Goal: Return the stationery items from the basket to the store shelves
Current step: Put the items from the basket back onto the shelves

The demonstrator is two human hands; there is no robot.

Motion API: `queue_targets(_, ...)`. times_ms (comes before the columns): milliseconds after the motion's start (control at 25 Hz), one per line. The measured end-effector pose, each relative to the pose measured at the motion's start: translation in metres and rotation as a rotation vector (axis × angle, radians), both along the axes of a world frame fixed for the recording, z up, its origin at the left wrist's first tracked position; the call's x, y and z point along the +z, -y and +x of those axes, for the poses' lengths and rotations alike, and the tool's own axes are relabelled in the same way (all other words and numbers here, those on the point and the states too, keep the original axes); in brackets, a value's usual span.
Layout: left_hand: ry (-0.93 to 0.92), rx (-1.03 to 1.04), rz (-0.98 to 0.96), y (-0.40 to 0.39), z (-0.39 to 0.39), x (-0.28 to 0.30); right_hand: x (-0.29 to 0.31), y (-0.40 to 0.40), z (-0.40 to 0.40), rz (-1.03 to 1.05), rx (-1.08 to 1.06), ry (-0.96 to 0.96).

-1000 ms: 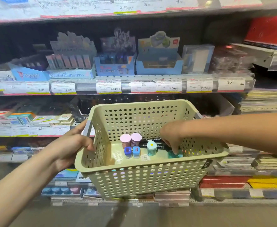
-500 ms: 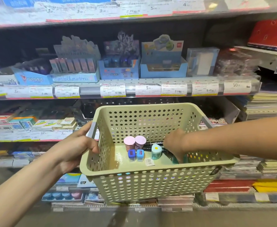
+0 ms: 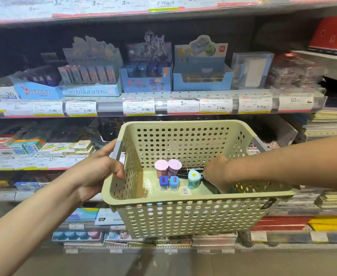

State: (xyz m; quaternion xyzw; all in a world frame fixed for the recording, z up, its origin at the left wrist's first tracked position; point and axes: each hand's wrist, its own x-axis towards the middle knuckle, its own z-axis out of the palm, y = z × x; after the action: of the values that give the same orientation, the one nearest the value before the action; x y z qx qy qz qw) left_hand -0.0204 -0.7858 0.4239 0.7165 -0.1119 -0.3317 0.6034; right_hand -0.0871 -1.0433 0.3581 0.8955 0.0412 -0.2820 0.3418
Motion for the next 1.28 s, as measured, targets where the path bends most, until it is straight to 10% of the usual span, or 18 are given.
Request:
queue_targets(240, -0.021, 0.002, -0.008, 0.004, -0.002, 0.006, 0.020, -0.001, 0.004, 0.080, -0.090, -0.044)
queue_targets(760, -0.023, -0.008, -0.052, 0.001, 0.011, 0.015, 0.081, 0.039, 0.013, 1.133, -0.360, 0.045)
queue_targets(1280, -0.020, -0.029, -0.087, 0.000, 0.011, 0.025, 0.182, 0.074, 0.044, 1.440, -0.294, 0.558)
